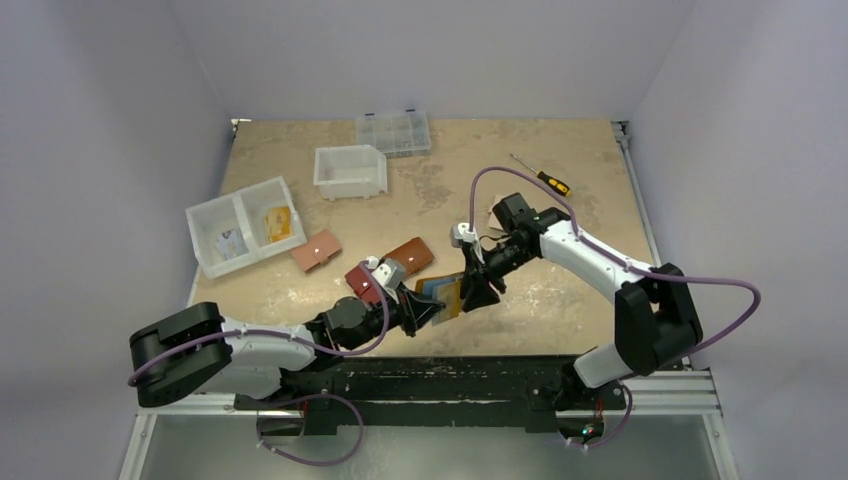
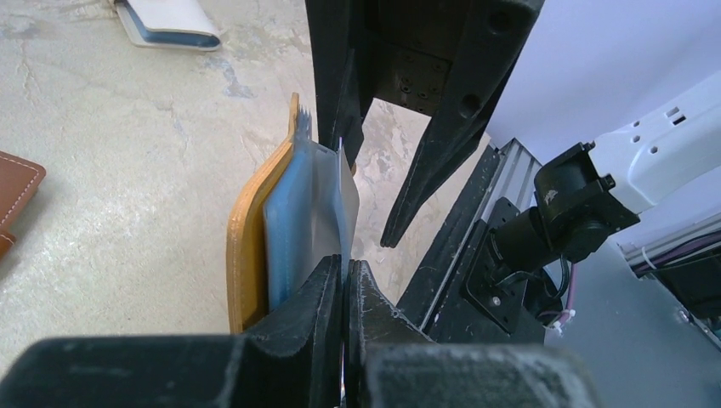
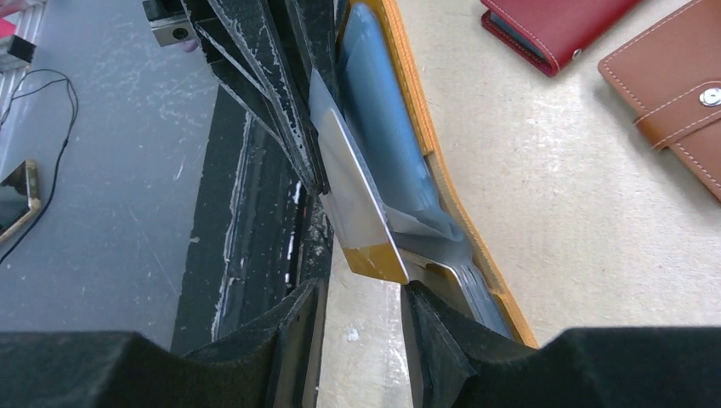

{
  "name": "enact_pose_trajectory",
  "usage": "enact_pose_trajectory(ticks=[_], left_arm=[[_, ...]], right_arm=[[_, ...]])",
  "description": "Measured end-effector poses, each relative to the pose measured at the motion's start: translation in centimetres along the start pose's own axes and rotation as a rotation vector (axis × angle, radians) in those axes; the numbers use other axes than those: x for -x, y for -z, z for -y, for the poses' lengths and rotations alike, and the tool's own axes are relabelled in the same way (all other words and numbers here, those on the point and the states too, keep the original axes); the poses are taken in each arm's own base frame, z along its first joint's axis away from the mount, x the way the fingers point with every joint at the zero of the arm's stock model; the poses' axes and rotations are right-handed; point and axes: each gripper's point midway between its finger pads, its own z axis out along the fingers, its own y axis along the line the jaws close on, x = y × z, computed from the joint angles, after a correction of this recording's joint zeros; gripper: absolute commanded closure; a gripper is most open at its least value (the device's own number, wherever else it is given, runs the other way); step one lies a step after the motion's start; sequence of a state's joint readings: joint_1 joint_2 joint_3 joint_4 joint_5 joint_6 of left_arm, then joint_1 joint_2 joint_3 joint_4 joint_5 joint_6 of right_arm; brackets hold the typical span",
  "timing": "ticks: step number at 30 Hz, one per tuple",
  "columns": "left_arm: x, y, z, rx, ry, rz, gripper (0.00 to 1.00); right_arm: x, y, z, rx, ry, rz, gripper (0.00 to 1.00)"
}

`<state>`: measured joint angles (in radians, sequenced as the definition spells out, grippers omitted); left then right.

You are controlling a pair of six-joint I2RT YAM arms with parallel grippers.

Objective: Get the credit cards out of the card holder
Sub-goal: Remove the credit card from the card holder.

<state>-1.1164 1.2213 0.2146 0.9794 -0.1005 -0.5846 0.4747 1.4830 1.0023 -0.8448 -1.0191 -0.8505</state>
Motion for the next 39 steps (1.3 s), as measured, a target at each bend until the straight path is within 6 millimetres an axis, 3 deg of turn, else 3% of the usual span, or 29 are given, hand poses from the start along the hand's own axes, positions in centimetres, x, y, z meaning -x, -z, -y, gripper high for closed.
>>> enact_pose_trajectory(ticks=[17,25,39], left_arm=[[-0.5,-0.4,0.2,-0.013,-0.002,-0.002,1.0],[-0.8,-0.5,0.0,-0.008,-0.003,-0.008,1.0],[-1.0,-0.9,0.6,-0.024,-0.012,-0.012,1.0]], right_arm=[[0.0,-0.1,-0.4,0.04,-0.025,0.02,0.78],[-0.2,-0.2,-0.3,0.048,-0.046,0.015,0.63],[0.8,-0.4,0.0,0.042,-0.098,0.051,0.56]])
